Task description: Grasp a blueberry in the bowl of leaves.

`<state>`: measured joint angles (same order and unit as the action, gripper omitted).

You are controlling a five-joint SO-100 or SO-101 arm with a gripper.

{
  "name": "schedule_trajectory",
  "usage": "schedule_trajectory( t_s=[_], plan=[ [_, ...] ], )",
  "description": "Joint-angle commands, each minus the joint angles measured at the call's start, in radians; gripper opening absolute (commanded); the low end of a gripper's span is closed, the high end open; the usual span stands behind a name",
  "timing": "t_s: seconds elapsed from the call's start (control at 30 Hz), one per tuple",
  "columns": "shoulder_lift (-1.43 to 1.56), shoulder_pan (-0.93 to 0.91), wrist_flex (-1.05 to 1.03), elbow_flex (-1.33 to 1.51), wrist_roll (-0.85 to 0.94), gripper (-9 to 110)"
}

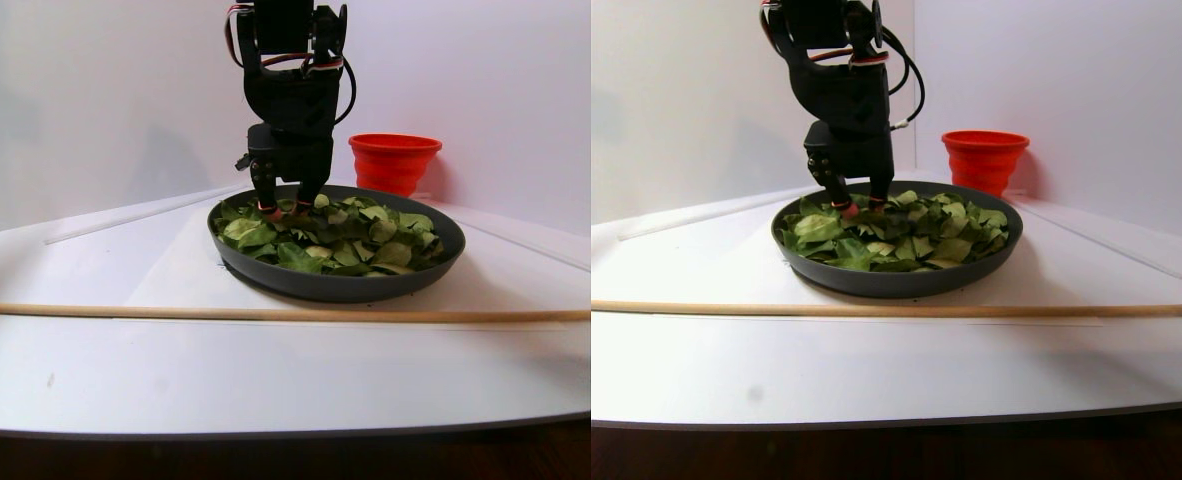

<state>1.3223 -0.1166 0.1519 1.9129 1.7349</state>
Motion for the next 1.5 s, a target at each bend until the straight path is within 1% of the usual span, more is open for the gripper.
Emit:
schedule_trajectory(
  t_s=[0.0,0.6,1.47],
  plan=[
    [0.155,-0.014,-0.006,-0.003,-0.005,9],
    [0.221,-0.009,-0.041,0.008,-0.006,9],
    [0.270,-0.054,-0.052,0.015,0.008,9]
  ],
)
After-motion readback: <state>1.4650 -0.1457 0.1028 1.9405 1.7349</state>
